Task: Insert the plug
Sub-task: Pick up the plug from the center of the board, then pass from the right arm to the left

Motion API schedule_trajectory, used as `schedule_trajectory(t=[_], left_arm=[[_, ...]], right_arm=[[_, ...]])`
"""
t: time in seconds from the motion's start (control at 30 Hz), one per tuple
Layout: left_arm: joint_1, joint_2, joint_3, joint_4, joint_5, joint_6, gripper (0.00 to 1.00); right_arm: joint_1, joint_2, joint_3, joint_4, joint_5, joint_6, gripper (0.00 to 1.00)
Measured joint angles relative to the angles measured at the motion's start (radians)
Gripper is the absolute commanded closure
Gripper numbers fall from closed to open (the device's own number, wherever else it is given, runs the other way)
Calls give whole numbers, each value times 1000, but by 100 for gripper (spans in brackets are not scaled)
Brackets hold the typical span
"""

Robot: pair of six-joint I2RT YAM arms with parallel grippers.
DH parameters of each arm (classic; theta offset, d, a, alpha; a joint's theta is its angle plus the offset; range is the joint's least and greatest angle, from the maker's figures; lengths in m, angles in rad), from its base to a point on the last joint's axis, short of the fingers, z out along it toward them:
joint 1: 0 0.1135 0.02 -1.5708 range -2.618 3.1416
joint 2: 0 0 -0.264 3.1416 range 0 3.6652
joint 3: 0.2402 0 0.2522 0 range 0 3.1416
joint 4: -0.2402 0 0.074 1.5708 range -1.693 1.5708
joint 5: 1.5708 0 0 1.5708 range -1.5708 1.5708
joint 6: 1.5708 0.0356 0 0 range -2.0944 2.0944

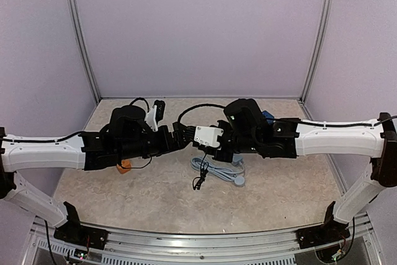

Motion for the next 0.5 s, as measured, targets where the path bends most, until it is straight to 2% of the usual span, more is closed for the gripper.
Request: schedule_trajectory(t=[0.37,0.5], left_arm=[[-8,68,18,0,101,-10,16],[-8,93,28,6,118,-7,24]], right_arm=[[7,-2,-24,43,26,9,96],[21,-2,-24,43,25,8,97]])
